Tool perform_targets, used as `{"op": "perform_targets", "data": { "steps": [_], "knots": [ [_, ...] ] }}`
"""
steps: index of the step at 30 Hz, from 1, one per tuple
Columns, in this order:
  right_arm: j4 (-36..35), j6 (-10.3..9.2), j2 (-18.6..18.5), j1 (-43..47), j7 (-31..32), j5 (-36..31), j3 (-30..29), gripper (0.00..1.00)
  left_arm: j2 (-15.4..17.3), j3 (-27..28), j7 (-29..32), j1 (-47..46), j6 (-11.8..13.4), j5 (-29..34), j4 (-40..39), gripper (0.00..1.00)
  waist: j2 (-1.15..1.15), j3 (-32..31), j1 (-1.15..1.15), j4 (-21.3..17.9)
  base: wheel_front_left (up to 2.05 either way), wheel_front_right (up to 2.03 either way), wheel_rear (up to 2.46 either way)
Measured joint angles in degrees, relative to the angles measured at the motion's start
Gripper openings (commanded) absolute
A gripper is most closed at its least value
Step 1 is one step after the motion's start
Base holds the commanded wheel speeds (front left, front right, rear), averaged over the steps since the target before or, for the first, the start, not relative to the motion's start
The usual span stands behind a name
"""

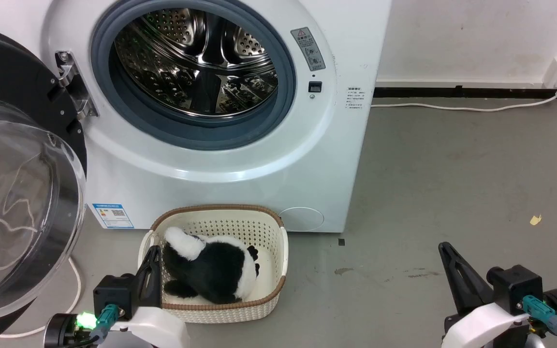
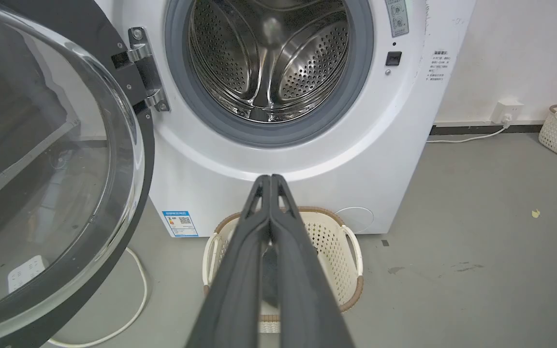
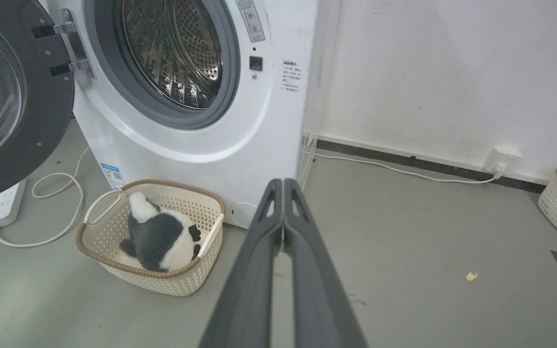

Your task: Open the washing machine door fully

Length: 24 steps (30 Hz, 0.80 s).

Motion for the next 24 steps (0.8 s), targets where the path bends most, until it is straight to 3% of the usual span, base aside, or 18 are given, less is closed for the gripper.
{"op": "perform_targets", "data": {
  "steps": [24],
  "knots": [
    [0.00, 0.00, 0.00, 0.00, 0.00, 0.00, 0.00, 0.00, -0.01, 0.00, 0.00, 0.00, 0.00, 0.00, 0.00, 0.00, 0.00, 0.00, 0.00, 0.00, 0.00, 0.00, 0.00]
  ]
}}
